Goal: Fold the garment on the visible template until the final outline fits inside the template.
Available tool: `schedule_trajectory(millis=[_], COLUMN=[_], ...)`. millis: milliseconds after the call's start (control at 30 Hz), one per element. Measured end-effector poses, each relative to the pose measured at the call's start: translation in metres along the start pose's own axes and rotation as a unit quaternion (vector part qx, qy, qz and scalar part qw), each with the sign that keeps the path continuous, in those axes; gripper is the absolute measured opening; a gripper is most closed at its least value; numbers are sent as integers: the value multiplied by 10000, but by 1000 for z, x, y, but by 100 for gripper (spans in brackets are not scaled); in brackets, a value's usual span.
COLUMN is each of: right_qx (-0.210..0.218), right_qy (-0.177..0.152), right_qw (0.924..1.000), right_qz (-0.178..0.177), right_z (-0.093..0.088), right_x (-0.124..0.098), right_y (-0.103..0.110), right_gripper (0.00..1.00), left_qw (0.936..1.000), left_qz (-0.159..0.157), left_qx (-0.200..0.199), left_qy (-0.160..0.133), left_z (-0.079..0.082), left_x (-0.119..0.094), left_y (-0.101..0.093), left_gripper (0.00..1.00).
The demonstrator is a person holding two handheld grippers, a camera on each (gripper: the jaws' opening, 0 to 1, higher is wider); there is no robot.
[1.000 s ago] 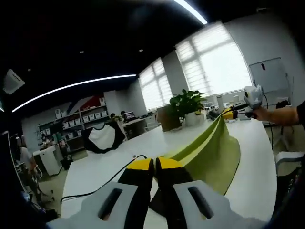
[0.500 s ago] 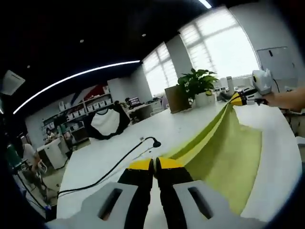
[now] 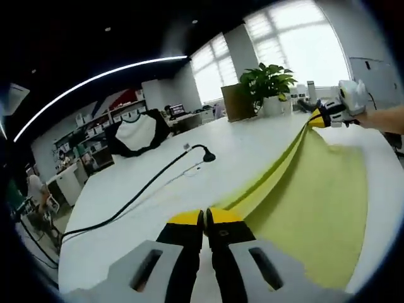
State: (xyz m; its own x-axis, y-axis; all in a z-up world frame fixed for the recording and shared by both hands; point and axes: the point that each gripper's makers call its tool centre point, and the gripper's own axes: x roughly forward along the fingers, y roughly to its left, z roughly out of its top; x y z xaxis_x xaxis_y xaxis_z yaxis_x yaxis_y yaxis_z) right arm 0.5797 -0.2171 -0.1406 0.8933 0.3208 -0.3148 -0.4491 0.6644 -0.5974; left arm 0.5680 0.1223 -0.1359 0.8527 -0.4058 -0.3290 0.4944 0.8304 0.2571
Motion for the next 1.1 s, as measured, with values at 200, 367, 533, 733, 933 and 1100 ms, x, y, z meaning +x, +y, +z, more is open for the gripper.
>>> schedule_trajectory(millis=[200, 367, 533, 733, 933, 1100], right_qx=[105, -297, -379, -512, -638, -330], right_qy=[110, 149, 197, 249, 295, -110], right_qw=[9999, 9994, 9989, 9979, 9966, 9944], right_qz=[-17, 94, 190, 302, 441, 996], right_z=[-13, -22, -29, -28, -32, -19], right_x=[18, 29, 34, 35, 34, 29], right_y=[7, 16, 18, 20, 23, 21], right_gripper=[0, 0, 0, 0, 0, 12], left_qw=[9977, 9989, 9987, 9982, 9974, 9910], left_qz=[-11, -7, 1, 2, -89, -791], left_qx=[-637, 82, -125, 0, 168, 979], left_qy=[212, 463, 502, 605, 690, 458], left_z=[-20, -33, -39, -44, -41, -23], left_x=[10, 17, 24, 27, 27, 18], left_y=[1, -1, -1, -1, -3, -10], left_gripper=[3, 3, 3, 3, 3, 7])
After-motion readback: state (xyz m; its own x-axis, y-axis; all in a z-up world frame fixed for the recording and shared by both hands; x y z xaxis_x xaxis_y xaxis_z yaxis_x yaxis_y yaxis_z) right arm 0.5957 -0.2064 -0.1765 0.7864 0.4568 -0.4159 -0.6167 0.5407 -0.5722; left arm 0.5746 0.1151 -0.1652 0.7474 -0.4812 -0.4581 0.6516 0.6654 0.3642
